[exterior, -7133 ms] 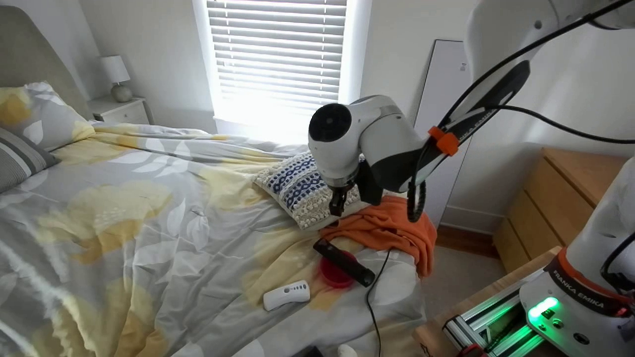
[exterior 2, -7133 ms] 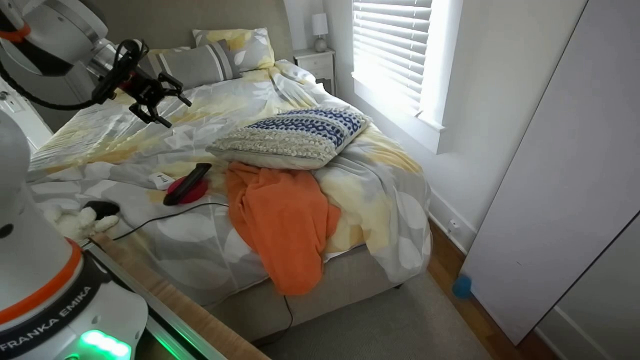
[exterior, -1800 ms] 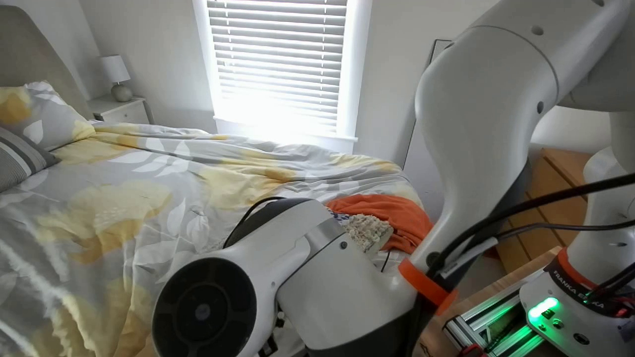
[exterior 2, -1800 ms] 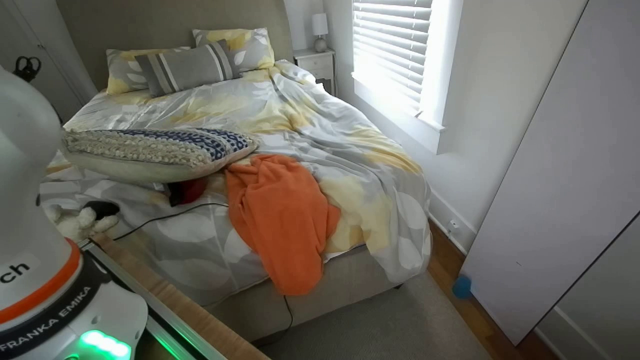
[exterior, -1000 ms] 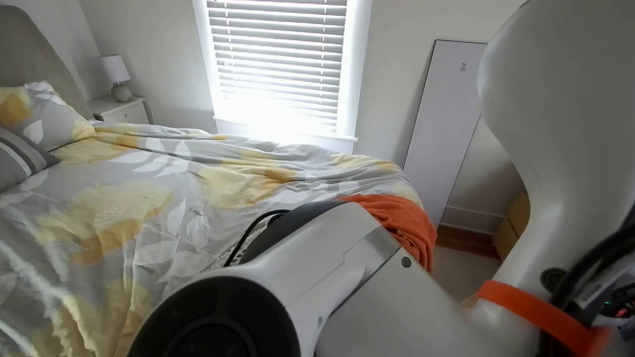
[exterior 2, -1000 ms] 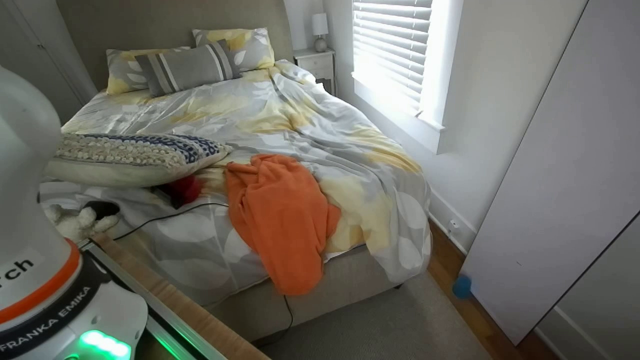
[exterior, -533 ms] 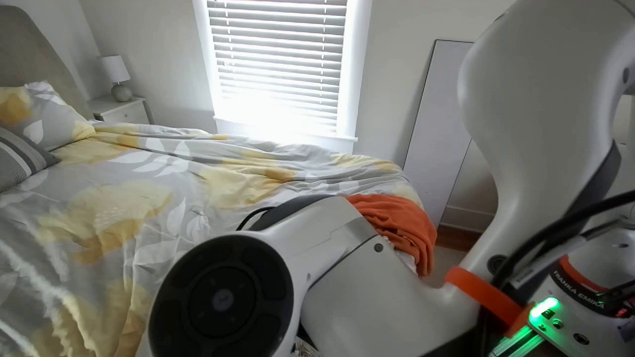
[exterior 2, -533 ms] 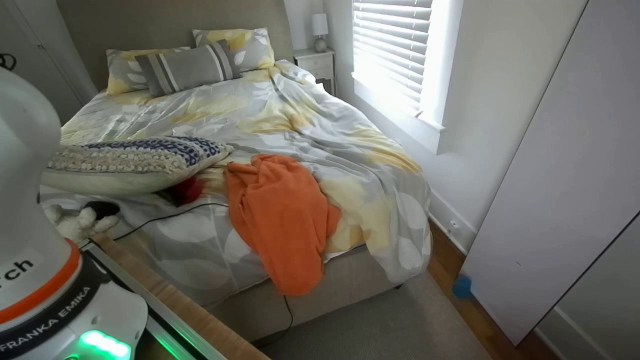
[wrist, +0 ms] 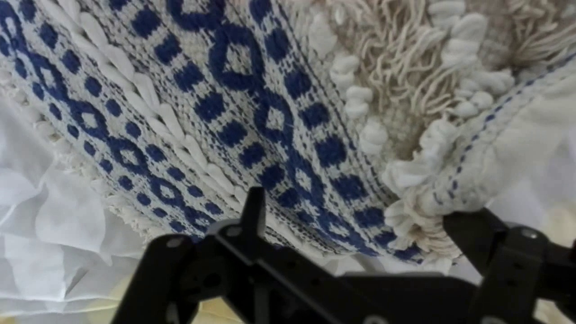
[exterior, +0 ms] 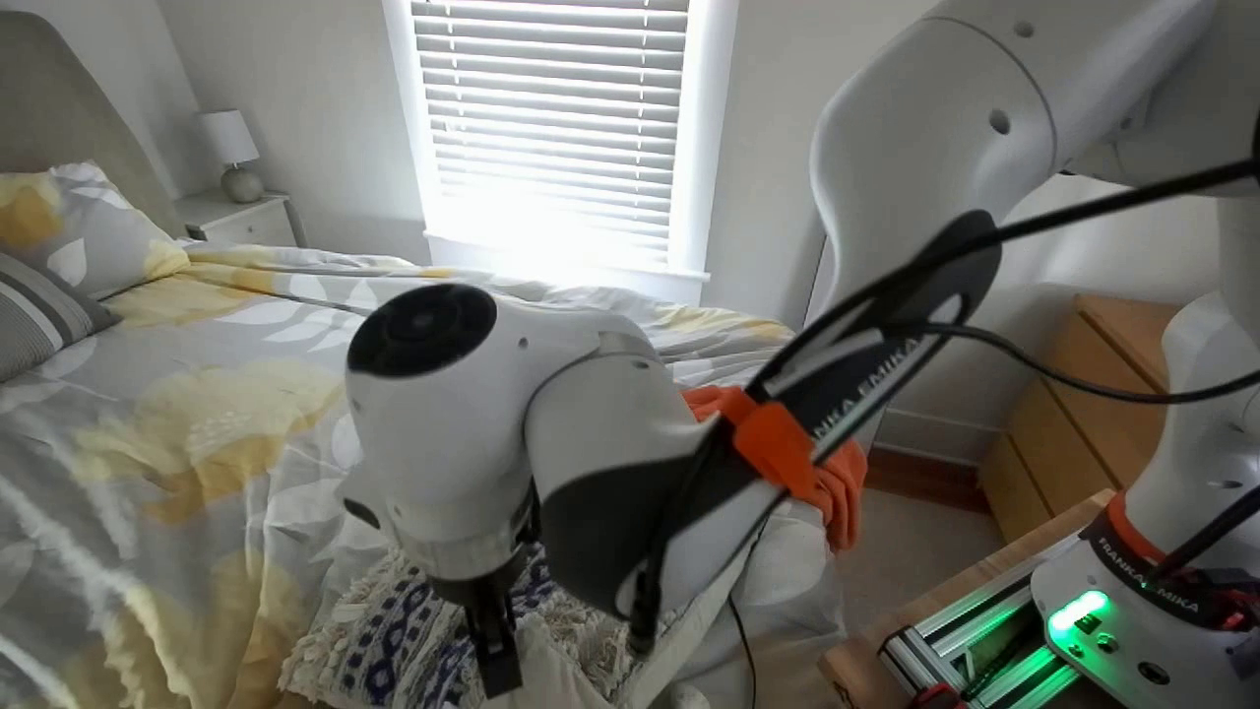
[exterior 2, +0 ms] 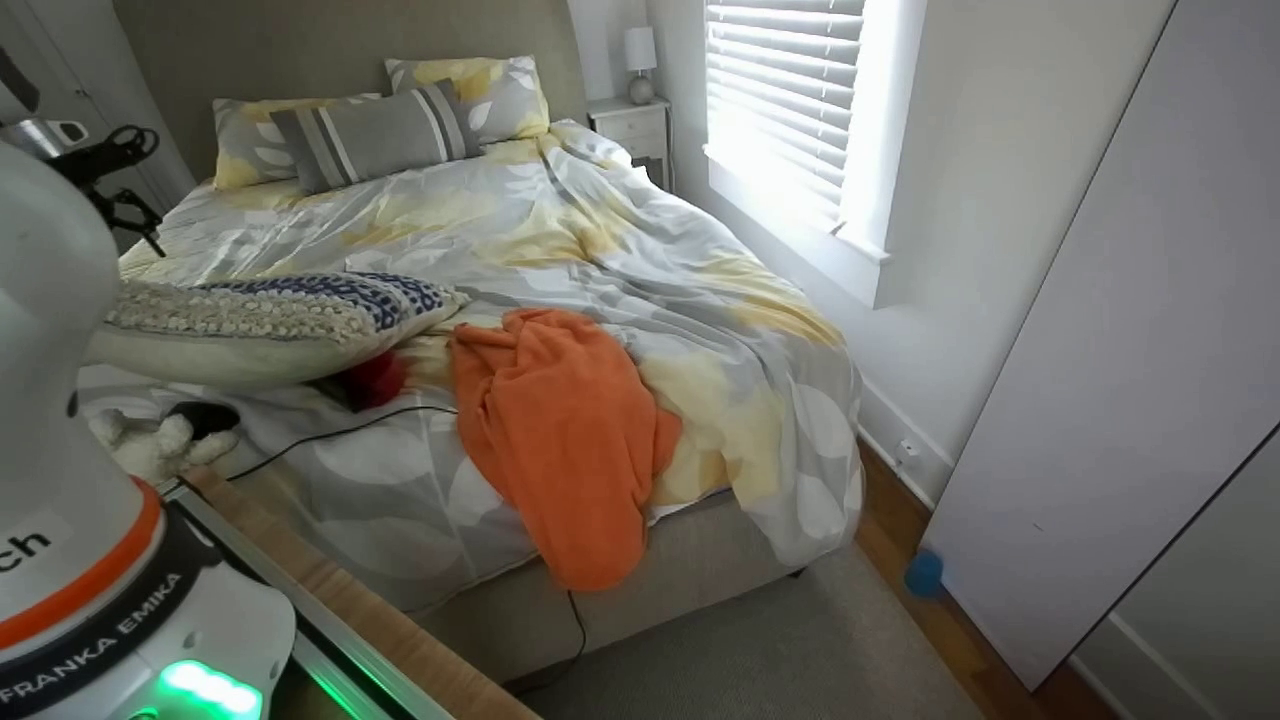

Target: Slide the throw pillow to the left side of the bed

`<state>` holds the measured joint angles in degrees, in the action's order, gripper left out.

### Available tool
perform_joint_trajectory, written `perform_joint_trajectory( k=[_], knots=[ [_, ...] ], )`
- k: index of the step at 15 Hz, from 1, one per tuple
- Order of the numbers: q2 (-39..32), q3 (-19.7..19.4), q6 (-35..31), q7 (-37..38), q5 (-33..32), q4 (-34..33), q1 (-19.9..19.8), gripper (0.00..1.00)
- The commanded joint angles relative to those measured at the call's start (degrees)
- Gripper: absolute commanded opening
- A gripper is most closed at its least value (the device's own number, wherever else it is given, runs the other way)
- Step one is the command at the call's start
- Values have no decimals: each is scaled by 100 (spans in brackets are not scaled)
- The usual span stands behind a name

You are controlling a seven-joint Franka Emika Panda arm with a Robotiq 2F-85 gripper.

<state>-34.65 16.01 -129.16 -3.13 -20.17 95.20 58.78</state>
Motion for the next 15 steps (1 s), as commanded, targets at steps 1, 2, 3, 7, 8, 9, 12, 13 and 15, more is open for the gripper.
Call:
perform_joint_trajectory(
  k=[1,2,3,7,8,9,12,13,15],
  knots=[
    [105,263,-241,-489,1051,82,-766,100],
    [185,347,-326,-557,1362,172,-981,100],
    [280,438,-415,-612,1660,294,-1195,100],
    [651,648,-946,-423,2538,815,-1882,100],
    [823,658,-1148,-307,2671,1047,-2021,100],
    [989,704,-1389,-244,2842,1281,-2172,100],
    [1627,806,-2325,51,3202,2153,-2513,100],
    [1864,800,-2634,255,3218,2456,-2565,100],
    [2347,672,-3209,798,3046,3064,-2584,100]
  ],
)
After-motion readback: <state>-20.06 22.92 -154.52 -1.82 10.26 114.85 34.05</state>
